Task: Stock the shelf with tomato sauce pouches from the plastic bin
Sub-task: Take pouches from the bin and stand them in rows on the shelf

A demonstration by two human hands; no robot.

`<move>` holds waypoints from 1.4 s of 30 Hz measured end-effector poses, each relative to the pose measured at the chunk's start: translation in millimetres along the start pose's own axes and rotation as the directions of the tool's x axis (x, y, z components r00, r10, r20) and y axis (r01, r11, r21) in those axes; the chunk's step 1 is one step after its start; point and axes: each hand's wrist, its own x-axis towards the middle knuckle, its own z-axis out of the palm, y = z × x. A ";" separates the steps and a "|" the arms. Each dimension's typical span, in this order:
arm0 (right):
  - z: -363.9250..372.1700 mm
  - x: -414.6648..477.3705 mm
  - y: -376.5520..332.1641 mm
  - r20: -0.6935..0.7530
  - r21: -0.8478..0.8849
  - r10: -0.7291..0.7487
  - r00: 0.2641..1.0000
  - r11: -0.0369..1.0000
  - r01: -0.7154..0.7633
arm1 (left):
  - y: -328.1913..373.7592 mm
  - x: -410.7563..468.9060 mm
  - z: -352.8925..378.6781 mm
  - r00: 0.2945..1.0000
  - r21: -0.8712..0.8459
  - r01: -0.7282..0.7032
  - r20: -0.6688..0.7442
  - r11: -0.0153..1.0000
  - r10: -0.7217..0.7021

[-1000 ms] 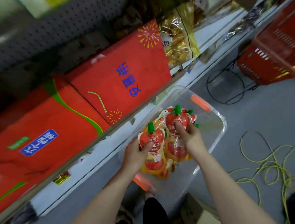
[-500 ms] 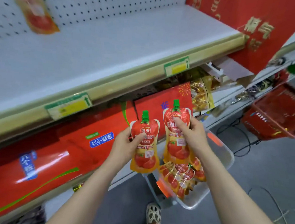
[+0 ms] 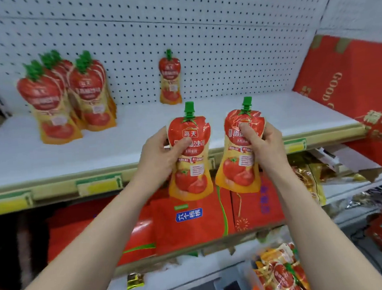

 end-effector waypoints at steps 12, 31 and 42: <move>171.0 75.7 -67.7 0.404 0.082 -0.220 0.888 0.976 0.204 | 18.7 25.5 -151.3 0.858 0.023 -0.001 -0.513 1.000 0.012; 317.2 115.0 -54.7 0.561 0.098 -0.205 0.802 0.979 0.181 | -4.5 31.8 -215.8 0.710 0.097 0.091 -0.704 0.991 0.003; 293.6 109.5 -69.1 0.357 0.080 -0.383 0.852 0.922 0.380 | -3.1 38.0 -201.3 0.772 0.049 0.099 -0.633 0.994 -0.046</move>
